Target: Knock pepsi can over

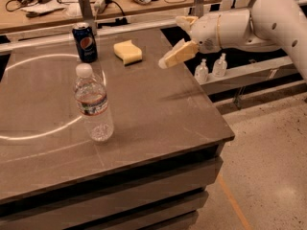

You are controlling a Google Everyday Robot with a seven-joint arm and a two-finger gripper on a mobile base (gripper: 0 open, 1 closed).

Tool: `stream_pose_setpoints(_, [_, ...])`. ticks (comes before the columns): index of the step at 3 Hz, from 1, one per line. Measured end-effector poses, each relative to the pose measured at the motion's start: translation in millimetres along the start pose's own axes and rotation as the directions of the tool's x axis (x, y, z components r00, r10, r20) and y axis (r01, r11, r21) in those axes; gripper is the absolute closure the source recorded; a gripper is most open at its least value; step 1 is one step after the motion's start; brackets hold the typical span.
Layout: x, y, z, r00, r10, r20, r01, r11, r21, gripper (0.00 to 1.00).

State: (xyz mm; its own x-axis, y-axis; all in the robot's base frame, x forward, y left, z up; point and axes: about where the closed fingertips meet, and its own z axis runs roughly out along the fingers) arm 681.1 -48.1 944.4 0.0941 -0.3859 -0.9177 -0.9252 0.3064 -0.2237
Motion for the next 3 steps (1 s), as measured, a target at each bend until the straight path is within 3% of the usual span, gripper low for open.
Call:
stream_pose_setpoints(1, [-3,-10,30,0.997,0.003,0.081,-0.003,1.0000,-0.004,0.00])
stream_pose_setpoints(3, [-7,-27,77,0.985,-0.011,0.172,0.015,0.9997,-0.019,0.00])
